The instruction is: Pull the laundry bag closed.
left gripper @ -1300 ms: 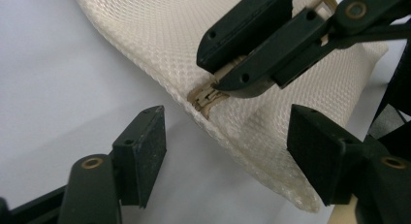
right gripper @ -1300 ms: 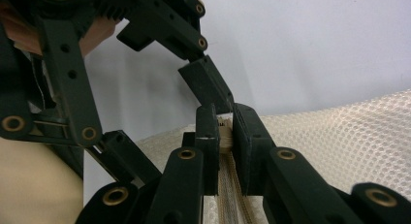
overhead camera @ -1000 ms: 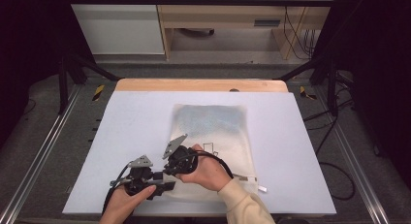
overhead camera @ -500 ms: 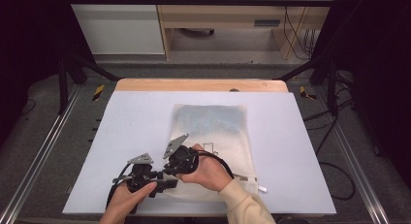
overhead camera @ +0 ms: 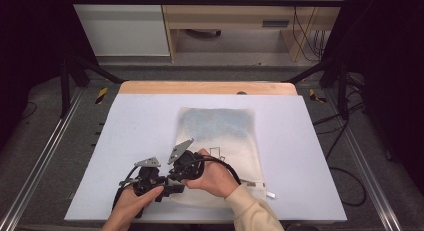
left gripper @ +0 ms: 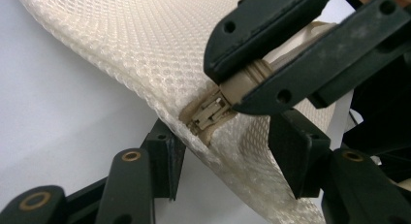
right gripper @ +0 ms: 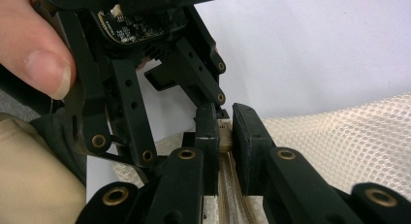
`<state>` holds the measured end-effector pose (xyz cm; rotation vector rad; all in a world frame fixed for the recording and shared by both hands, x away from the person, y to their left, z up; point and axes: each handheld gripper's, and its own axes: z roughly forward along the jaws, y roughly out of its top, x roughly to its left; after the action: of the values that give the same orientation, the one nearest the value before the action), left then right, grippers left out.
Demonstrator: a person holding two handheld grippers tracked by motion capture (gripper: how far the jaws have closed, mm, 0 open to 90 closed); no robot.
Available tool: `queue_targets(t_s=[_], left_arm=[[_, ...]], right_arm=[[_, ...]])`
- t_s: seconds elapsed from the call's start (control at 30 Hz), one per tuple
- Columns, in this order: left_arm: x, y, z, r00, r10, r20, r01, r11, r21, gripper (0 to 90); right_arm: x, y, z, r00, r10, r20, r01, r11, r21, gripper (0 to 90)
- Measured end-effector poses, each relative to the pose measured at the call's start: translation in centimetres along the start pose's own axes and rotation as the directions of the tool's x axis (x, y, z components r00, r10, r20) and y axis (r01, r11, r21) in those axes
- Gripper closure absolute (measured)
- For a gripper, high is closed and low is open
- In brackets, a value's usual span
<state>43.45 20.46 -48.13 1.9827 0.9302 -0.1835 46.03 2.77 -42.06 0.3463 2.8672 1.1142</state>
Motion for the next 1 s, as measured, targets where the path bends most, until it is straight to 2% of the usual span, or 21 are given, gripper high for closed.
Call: queue_targets(t_s=[0.1, 0.43, 0.63, 0.93, 1.0], left_arm=[[0.23, 0.00, 0.04, 0.9998, -0.005, 0.019, 0.005, 1.0000, -0.003, 49.3], [0.59, -0.02, 0.09, 0.9991, -0.018, 0.039, 0.019, 0.9998, -0.008, 56.7], [0.68, -0.04, 0.03, 0.9989, -0.021, 0.042, 0.022, 0.9997, -0.009, 59.6], [0.86, -0.04, 0.39, 0.9987, -0.030, 0.040, 0.030, 0.9995, -0.006, 61.3], [0.86, -0.04, 0.39, 0.9986, -0.031, 0.044, 0.031, 0.9995, -0.007, 62.8]], right_arm=[[-0.09, -0.03, -0.15, 1.0000, -0.002, 0.000, 0.002, 1.000, -0.005, 81.9], [-0.11, -0.04, -0.17, 1.0000, -0.002, -0.003, 0.002, 1.000, -0.004, 81.9], [-0.06, -0.04, -0.22, 1.0000, 0.009, -0.004, -0.009, 1.000, -0.008, 81.9], [-0.05, -0.07, -0.09, 1.0000, -0.005, -0.003, 0.005, 1.000, 0.000, 82.0], [-0.05, -0.06, -0.18, 1.0000, 0.007, -0.002, -0.007, 1.000, -0.006, 82.0]])
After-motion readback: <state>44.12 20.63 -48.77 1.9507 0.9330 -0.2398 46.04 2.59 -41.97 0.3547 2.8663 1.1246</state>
